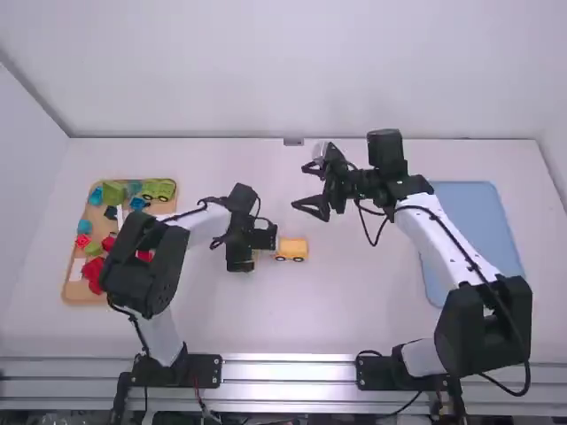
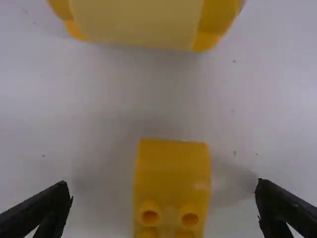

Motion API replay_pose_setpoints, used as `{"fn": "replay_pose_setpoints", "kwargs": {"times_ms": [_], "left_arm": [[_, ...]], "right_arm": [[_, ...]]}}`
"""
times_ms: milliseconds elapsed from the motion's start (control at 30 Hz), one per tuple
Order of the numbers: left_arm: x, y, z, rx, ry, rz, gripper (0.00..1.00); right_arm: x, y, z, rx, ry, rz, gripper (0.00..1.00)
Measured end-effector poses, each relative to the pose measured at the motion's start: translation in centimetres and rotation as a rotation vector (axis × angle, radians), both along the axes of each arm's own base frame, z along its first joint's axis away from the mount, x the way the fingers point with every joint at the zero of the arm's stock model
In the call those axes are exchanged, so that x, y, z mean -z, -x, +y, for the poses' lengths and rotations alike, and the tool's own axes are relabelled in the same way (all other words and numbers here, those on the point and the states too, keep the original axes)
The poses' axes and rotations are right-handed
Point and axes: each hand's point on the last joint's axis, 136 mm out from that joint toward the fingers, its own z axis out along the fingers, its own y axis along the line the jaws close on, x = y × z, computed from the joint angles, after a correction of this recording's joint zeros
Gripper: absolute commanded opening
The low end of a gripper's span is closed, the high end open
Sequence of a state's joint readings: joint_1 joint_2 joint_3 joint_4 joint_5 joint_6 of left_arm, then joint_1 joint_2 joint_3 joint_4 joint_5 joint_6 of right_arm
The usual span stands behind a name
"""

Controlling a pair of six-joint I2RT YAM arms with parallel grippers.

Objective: Assemble lego blocks to make yellow taxi

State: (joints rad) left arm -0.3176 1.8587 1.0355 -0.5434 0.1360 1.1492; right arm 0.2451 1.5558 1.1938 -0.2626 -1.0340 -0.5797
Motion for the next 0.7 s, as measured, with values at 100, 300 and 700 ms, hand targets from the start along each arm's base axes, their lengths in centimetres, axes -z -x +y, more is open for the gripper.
{"fn": "replay_pose_setpoints", "kwargs": {"times_ms": [100,300,700], "left_arm": [[-0.4,0.2,-0.3,-0.003,0.034,0.025,0.99],[-2.9,-0.6,-0.3,0.001,0.246,0.026,0.99],[-2.1,-0.9,0.1,-0.053,0.643,-0.115,0.97]], "right_arm": [[-0.1,-0.1,0.0,0.002,-0.003,-0.01,0.98],[-0.2,-0.2,0.0,0.008,-0.007,0.005,0.98],[-0.2,-0.2,0.0,0.009,-0.009,0.008,0.98]]}}
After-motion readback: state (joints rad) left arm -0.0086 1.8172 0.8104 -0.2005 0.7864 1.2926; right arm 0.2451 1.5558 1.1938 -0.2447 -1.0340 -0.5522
